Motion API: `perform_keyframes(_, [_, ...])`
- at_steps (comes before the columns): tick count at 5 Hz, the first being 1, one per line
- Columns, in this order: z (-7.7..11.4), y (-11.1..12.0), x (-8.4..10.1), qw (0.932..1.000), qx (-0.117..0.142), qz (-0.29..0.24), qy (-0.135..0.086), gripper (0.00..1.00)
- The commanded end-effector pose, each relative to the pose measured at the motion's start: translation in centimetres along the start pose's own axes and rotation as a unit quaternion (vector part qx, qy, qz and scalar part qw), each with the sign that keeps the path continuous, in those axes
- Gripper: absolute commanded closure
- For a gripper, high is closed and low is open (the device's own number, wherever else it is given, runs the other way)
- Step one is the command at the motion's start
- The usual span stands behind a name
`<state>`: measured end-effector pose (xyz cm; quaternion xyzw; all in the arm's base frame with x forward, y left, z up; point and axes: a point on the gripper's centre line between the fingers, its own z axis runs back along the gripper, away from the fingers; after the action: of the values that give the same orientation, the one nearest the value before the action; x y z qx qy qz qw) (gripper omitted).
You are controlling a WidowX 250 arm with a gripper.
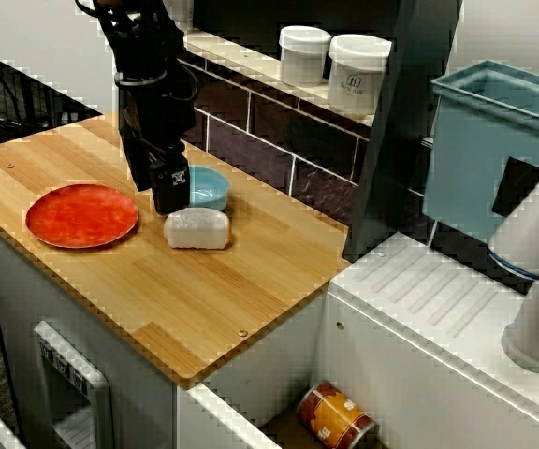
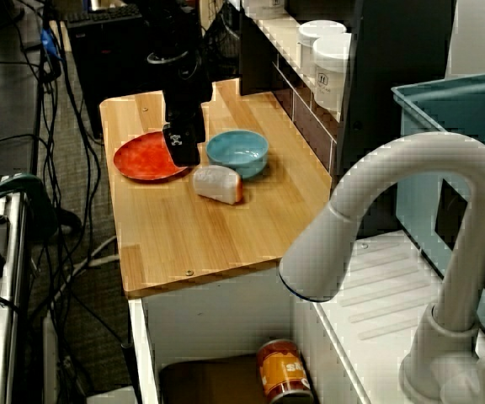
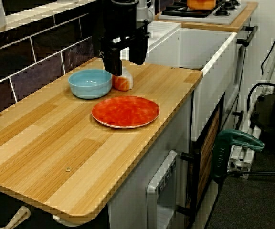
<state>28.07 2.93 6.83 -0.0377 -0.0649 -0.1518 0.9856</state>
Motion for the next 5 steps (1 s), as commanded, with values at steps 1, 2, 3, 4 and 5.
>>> perform_keyframes(1, [0.0,0.0,0.0,1.0000,0.000,0.000,0.000,0.00])
perform_keyframes(2, [2.0,0.5,-1.1,0.9983,0.029,-0.045,-0.023,0.00])
perform_keyframes(3, [2.8,0.6,-0.7,0.9849,0.029,-0.170,-0.006,0.00])
perform_keyframes(4, [2.6,-0.2,0.2,0.9525,0.061,-0.298,0.017,0.00])
perform_keyframes(5, [2.1,-0.5,1.6,0.9011,0.102,-0.420,0.035,0.00])
